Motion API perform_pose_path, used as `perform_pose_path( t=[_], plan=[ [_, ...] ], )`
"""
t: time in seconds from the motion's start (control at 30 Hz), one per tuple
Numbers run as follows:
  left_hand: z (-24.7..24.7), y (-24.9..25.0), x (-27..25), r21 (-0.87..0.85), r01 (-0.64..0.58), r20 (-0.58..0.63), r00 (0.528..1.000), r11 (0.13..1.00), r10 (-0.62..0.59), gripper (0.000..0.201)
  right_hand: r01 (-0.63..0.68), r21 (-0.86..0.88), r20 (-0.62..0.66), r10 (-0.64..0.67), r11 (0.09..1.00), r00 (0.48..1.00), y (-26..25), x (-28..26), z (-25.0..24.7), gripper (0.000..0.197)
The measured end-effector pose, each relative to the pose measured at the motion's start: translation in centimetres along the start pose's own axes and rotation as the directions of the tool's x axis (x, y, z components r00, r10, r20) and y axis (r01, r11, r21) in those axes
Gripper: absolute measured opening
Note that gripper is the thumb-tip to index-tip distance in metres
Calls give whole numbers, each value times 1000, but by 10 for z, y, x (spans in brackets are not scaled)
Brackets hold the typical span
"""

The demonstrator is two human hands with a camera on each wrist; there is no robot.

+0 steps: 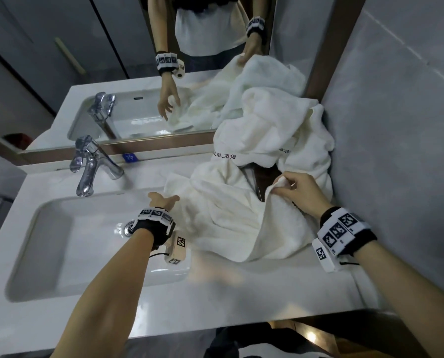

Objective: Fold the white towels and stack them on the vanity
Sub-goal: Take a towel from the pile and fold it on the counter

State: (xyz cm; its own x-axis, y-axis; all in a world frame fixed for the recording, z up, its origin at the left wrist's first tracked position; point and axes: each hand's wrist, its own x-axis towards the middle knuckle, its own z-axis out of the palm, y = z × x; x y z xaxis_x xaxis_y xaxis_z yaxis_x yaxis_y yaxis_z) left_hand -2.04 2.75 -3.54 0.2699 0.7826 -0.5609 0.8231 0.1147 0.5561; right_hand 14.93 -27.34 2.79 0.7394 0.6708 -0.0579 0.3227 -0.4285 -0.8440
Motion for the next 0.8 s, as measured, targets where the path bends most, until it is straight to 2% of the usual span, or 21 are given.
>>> perform_pose_path(
  t=[0.03, 0.13, 0.2, 0.33, 0.37, 0.47, 0.57, 0.73, 0.8],
  plan=[
    [-1, 0, 6, -6, 5, 10, 1000, 1000, -5, 93, -13, -9, -5, 13, 1000, 1000, -1, 1, 3, 5],
    [-5, 3, 23, 13, 6, 75, 997, 1000, -7, 96, -27, -52, 10, 28, 998, 1000, -6, 6, 16, 27],
    [-4, 8, 29, 20, -37, 109, 993, 999, 34, 90, -2, -64, 42, 4, 998, 999, -13, 9, 25, 31],
    [1, 16, 35, 61, -160, 186, 972, 985, 146, 34, 11, -147, 78, 0, 989, 997, -21, 19, 42, 36],
    [1, 18, 34, 90, -190, 165, 971, 978, 173, 23, -2, -146, 84, 14, 989, 996, -21, 22, 46, 34],
    [0, 26, 28, 181, -307, 37, 951, 934, 306, 28, -16, -131, 110, 31, 991, 993, -24, 31, 53, 26],
    [-2, 36, 13, 105, -433, 35, 901, 895, 432, 38, -18, -86, 163, 32, 996, 986, -30, 37, 58, 25],
    [-5, 54, -27, -150, -527, 54, 840, 837, 539, 19, 28, -20, 197, -24, 999, 980, -57, 43, 64, 30],
    [-6, 58, -48, -284, -524, 87, 820, 803, 566, 20, 42, 30, 198, -47, 999, 979, -72, 45, 65, 28]
  ],
)
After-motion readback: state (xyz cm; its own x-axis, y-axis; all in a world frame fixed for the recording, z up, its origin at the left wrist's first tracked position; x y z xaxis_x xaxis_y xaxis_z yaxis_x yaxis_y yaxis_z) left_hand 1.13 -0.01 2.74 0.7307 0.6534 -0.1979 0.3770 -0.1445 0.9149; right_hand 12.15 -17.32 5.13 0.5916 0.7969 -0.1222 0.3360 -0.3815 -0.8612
